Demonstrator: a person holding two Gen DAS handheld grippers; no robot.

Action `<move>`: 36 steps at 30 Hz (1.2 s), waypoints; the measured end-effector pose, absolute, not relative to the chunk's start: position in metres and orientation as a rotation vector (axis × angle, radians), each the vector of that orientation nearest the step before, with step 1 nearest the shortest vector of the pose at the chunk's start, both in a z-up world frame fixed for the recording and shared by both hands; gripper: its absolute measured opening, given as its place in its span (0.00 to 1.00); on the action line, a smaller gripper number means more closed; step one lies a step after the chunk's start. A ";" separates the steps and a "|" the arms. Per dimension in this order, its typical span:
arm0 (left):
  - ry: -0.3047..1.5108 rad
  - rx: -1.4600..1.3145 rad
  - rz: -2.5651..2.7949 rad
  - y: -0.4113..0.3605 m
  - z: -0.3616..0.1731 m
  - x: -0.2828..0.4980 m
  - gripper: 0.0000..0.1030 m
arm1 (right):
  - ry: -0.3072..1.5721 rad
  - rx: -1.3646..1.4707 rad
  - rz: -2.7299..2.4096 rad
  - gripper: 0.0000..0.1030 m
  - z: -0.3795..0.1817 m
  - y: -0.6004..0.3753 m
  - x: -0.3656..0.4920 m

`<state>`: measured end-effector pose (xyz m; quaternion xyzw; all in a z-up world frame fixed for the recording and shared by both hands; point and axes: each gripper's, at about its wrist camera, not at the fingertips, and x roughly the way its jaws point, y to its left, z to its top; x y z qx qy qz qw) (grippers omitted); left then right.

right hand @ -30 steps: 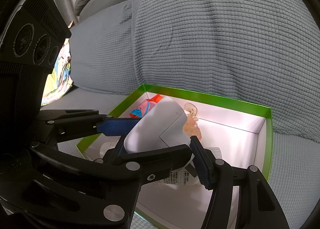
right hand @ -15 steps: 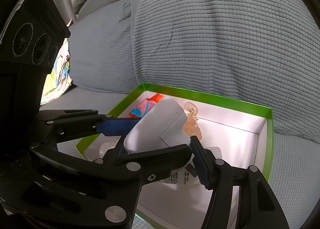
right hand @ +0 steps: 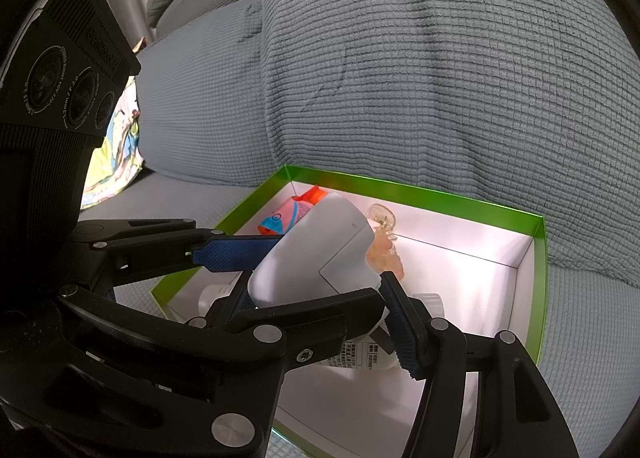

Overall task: Organize rigid objects
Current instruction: 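Lower the white dispenser into the box and open the right gripper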

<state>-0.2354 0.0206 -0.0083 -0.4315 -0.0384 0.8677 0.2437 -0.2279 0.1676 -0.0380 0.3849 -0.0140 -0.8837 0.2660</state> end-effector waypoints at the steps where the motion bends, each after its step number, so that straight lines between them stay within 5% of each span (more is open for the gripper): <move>1: -0.106 -1.181 2.371 0.021 -0.009 -0.236 0.55 | -0.038 1.040 -2.387 0.62 -0.038 0.168 -0.228; 27: -0.131 -1.236 2.413 0.009 -0.002 -0.237 0.55 | -0.030 1.097 -2.389 0.62 -0.032 0.163 -0.228; 36: -0.154 -1.284 2.453 -0.001 0.001 -0.238 0.65 | -0.006 1.140 -2.435 0.67 -0.031 0.160 -0.234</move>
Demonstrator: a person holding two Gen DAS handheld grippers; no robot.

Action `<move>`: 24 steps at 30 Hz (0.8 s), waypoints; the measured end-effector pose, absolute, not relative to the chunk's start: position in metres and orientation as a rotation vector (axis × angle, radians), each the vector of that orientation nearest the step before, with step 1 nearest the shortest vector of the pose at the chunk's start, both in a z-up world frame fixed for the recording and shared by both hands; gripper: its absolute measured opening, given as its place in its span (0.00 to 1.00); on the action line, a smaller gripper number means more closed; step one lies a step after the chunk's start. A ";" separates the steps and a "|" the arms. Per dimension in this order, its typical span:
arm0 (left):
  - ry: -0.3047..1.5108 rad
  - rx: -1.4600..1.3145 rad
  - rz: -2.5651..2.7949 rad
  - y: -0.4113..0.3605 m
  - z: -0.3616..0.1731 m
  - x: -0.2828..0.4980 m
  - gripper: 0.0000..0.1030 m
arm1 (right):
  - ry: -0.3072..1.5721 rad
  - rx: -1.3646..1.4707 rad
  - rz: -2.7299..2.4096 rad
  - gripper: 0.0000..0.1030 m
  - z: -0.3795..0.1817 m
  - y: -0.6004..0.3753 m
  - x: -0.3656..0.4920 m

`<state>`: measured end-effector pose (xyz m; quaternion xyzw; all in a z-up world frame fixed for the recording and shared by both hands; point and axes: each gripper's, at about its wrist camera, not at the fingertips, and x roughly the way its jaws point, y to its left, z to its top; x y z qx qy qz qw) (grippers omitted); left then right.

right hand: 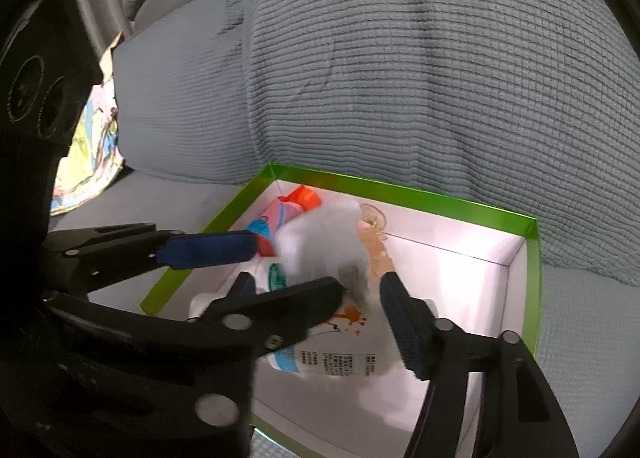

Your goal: Organize rigid objects

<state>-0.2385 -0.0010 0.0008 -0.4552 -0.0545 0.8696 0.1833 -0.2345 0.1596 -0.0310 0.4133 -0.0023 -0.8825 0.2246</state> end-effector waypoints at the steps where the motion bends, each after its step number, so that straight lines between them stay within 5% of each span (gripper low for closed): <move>1: -0.154 -1.287 2.456 -0.001 0.000 -0.238 0.68 | -0.001 1.143 -2.441 0.67 -0.031 0.161 -0.234; 3: -0.153 -1.287 2.465 -0.002 0.001 -0.237 0.76 | 0.004 1.145 -2.449 0.68 -0.030 0.164 -0.233; 11: -0.051 -1.238 2.527 0.005 0.011 -0.222 0.76 | 0.093 1.132 -2.504 0.72 -0.021 0.173 -0.218; 14: -0.032 -1.224 2.555 0.002 0.016 -0.216 0.85 | 0.059 1.141 -2.516 0.72 -0.019 0.182 -0.211; 24: 0.035 -1.171 2.644 -0.001 0.030 -0.193 0.85 | 0.054 1.132 -2.604 0.73 -0.007 0.205 -0.192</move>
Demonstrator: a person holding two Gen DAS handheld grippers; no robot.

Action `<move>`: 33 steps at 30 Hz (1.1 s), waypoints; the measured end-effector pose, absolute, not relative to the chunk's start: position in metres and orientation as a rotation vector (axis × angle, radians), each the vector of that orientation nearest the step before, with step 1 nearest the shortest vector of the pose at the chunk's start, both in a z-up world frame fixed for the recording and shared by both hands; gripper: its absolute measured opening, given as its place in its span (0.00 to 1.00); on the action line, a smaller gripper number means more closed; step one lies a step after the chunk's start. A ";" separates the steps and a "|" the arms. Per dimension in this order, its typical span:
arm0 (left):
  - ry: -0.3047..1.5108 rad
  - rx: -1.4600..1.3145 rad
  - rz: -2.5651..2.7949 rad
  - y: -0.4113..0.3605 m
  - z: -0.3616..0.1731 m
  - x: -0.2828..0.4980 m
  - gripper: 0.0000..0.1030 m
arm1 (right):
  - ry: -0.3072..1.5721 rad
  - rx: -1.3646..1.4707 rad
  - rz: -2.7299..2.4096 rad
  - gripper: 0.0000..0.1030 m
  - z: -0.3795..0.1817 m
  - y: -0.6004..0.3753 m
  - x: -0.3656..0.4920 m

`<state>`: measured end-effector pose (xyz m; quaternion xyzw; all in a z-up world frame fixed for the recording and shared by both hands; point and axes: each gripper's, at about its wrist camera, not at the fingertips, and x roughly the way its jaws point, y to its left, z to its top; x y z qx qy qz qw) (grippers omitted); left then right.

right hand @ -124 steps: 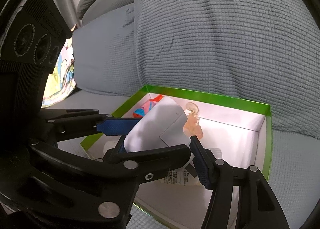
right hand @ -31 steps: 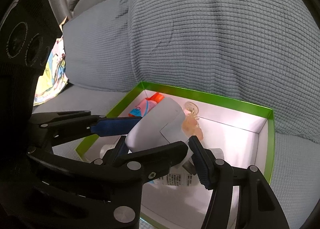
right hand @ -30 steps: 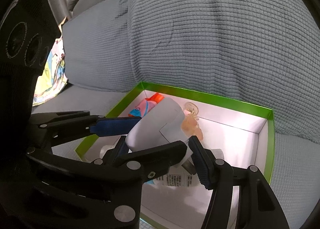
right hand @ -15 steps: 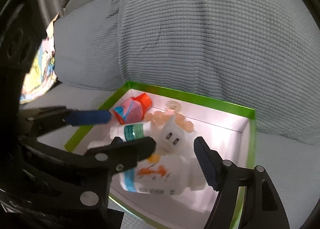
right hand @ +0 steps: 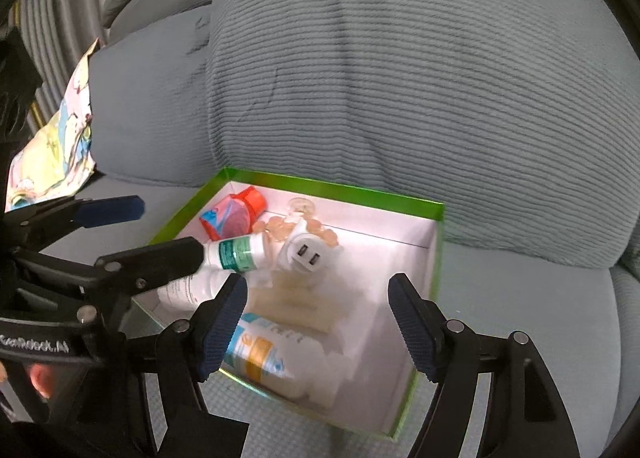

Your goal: Organize rigid objects

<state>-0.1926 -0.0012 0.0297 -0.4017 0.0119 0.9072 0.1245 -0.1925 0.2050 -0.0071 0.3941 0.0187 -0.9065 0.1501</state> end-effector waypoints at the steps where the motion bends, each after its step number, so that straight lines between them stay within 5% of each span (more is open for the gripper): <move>1: 0.037 -1.167 2.651 -0.001 0.030 -0.191 0.85 | 0.053 1.131 -2.612 0.74 -0.004 0.210 -0.188; 4: 0.051 -1.155 2.677 -0.004 0.035 -0.182 0.85 | 0.064 1.130 -2.653 0.85 0.002 0.214 -0.180; 14: 0.064 -1.178 2.738 -0.014 0.044 -0.160 0.85 | 0.031 1.167 -2.704 1.00 0.012 0.220 -0.161; 17: 0.060 -1.178 2.754 -0.016 0.048 -0.151 0.86 | 0.008 1.165 -2.716 1.00 0.016 0.222 -0.156; 19: 0.057 -1.168 2.772 -0.018 0.052 -0.145 1.00 | 0.016 1.168 -2.726 1.00 0.019 0.223 -0.151; 33: 0.034 -1.112 2.821 -0.026 0.075 -0.113 0.99 | 0.047 1.155 -2.777 1.00 0.040 0.214 -0.129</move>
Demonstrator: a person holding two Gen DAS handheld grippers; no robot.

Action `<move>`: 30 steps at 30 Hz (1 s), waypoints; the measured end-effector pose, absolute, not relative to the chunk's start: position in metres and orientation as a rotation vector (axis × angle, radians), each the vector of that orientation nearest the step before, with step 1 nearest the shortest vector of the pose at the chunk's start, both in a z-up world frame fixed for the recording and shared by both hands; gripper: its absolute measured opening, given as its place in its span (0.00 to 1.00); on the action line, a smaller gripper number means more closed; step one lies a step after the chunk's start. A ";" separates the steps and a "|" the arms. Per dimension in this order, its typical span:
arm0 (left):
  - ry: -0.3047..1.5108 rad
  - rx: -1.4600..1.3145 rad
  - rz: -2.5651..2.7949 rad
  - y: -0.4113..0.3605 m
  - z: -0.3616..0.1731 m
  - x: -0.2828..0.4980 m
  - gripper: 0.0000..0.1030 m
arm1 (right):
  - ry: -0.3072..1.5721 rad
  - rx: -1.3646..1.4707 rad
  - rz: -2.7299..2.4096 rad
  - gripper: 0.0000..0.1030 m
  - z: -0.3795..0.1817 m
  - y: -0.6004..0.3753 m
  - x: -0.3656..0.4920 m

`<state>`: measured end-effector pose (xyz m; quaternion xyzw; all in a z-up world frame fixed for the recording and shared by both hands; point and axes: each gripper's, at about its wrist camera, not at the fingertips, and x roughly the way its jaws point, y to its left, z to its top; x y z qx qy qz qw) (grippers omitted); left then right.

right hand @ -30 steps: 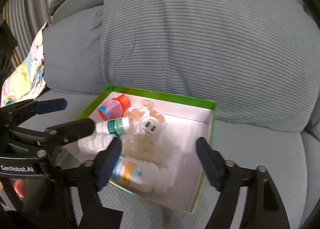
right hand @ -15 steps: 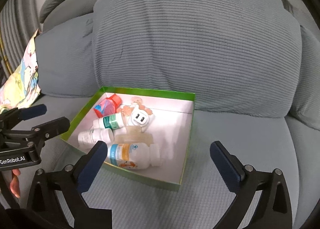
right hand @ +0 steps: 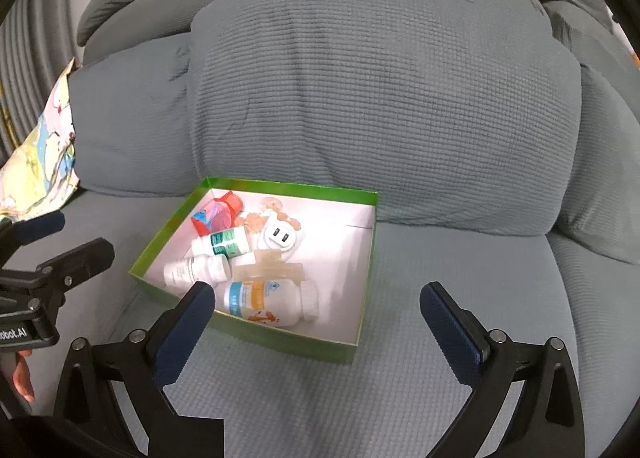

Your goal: Organize rigid objects

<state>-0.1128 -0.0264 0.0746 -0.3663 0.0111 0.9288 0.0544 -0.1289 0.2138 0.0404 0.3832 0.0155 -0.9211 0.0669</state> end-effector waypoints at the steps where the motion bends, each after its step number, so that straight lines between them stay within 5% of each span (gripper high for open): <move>1: 0.035 -1.112 2.826 -0.027 0.076 -0.111 0.99 | 0.042 1.153 -2.777 1.00 0.042 0.213 -0.128; 30: -0.038 -1.390 2.711 -0.043 0.061 -0.136 0.99 | 0.076 1.226 -2.771 1.00 0.046 0.195 -0.137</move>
